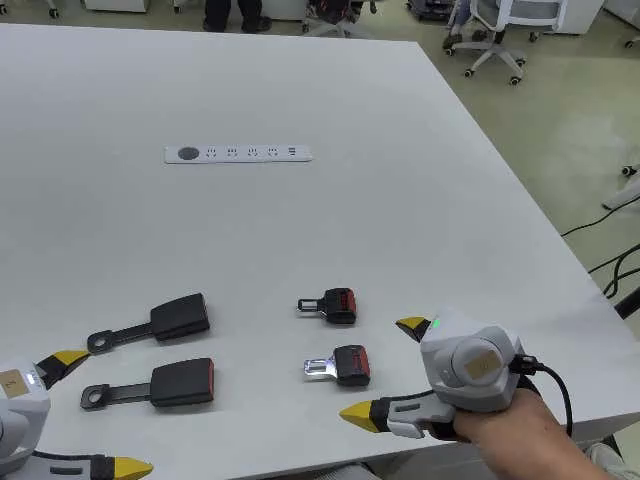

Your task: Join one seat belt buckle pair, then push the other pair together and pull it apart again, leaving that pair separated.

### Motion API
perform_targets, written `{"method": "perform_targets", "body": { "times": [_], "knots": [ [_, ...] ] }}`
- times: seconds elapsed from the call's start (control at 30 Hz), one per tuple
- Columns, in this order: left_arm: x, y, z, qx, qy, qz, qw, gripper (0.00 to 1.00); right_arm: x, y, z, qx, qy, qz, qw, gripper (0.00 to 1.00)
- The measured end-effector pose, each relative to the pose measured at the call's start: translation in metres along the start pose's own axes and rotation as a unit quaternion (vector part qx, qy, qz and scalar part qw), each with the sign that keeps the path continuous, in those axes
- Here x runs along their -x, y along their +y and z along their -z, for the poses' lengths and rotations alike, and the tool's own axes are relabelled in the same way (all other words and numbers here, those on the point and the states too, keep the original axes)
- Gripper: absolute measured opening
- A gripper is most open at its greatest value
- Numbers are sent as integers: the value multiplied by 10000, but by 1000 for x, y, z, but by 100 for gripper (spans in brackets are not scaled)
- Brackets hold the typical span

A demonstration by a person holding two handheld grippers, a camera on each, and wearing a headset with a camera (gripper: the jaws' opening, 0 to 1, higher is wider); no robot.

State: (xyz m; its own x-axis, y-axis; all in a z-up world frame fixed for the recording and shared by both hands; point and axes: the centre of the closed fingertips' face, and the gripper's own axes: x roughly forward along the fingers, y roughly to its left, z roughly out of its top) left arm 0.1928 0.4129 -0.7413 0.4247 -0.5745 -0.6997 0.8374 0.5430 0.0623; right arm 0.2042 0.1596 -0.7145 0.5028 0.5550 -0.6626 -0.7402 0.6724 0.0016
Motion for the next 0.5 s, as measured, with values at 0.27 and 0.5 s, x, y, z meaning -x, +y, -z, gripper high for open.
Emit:
{"method": "perform_targets", "body": {
  "times": [0.27, 0.5],
  "knots": [
    [0, -3, -2, 9, -7, 17, 10000, 97, -5, 4, -9, 157, 16, 43, 9999, 99],
    [-1, -3, 0, 21, 14, 24, 10000, 98, -2, 1, -1, 82, 85, 81, 9999, 99]
  ]
}}
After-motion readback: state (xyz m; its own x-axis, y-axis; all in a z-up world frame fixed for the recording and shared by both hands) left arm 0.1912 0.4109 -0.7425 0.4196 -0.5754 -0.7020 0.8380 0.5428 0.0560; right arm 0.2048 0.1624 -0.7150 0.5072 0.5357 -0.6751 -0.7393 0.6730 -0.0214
